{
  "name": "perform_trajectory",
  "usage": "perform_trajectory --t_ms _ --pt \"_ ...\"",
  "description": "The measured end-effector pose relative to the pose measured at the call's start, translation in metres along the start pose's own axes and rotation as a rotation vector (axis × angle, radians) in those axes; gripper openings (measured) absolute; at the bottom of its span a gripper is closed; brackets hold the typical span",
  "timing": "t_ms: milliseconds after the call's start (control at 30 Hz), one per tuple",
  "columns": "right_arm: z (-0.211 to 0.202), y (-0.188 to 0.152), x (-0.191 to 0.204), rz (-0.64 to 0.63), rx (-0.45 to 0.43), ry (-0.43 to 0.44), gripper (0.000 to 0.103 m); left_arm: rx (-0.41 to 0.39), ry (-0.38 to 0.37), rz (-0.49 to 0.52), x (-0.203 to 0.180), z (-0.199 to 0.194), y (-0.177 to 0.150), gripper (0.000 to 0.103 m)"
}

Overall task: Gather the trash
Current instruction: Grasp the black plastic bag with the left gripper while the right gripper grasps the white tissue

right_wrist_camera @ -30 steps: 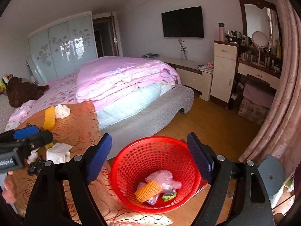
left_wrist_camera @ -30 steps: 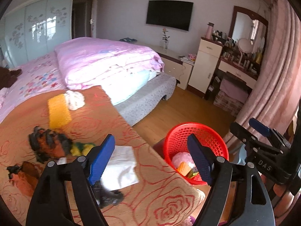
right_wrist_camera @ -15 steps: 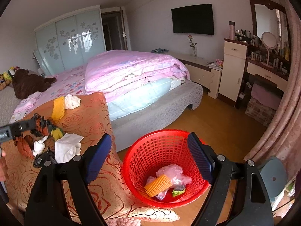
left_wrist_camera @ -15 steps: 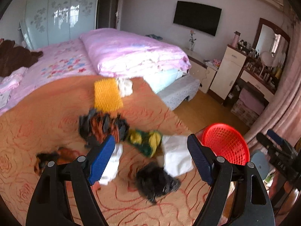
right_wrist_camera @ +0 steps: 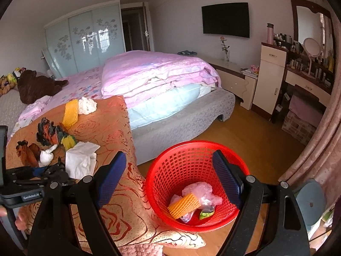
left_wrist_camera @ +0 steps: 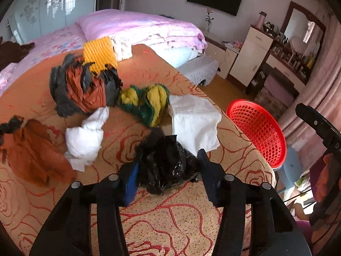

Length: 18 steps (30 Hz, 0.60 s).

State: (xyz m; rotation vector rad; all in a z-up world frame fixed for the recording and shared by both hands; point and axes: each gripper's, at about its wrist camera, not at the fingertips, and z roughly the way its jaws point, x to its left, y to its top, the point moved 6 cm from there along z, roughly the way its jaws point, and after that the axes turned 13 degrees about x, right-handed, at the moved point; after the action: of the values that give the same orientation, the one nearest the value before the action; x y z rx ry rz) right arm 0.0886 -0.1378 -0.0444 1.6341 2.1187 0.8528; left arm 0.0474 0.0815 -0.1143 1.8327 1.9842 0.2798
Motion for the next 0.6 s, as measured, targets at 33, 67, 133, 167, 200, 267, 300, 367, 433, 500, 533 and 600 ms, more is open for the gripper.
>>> perform_trajectory --t_ms 33,67,133,167,200,267,300,367,433,500,533,600 --pt "0.001 -0.001 0.001 -0.003 0.002 0.001 0.08 -0.005 -0.001 0.003 0.001 -0.001 -0.001 0.042" --pt "0.002 -0.001 0.002 -0.006 0.005 0.001 0.08 -0.012 0.003 0.011 0.001 -0.003 -0.002 0.04" --pt "0.004 -0.003 0.005 -0.014 0.012 0.003 0.08 -0.021 0.007 0.019 0.0 -0.006 -0.004 0.038" --pt "0.005 -0.003 0.007 -0.02 0.015 0.005 0.08 -0.024 0.007 0.02 0.001 -0.007 -0.006 0.037" --pt "0.006 -0.004 0.009 -0.026 0.018 0.006 0.08 -0.027 0.006 0.02 0.0 -0.008 -0.008 0.037" --pt "0.006 -0.005 0.013 -0.037 0.02 0.009 0.08 -0.034 0.002 0.017 0.001 -0.012 -0.011 0.036" --pt "0.007 -0.005 0.016 -0.042 0.023 0.016 0.08 -0.04 0.0 0.014 -0.001 -0.015 -0.012 0.036" --pt "0.009 -0.006 0.022 -0.048 0.035 0.035 0.08 -0.059 0.003 0.009 0.002 -0.022 -0.014 0.036" --pt "0.013 -0.006 0.033 -0.064 0.052 0.06 0.08 -0.085 0.007 0.0 0.005 -0.032 -0.014 0.036" --pt "0.017 -0.007 0.042 -0.082 0.073 0.089 0.08 -0.119 0.014 -0.014 0.009 -0.045 -0.012 0.036" --pt "0.022 -0.007 0.049 -0.096 0.092 0.108 0.08 -0.131 0.017 -0.019 0.01 -0.049 -0.012 0.036" --pt "0.028 -0.008 0.061 -0.12 0.119 0.133 0.08 -0.158 0.024 -0.036 0.017 -0.059 -0.01 0.036"
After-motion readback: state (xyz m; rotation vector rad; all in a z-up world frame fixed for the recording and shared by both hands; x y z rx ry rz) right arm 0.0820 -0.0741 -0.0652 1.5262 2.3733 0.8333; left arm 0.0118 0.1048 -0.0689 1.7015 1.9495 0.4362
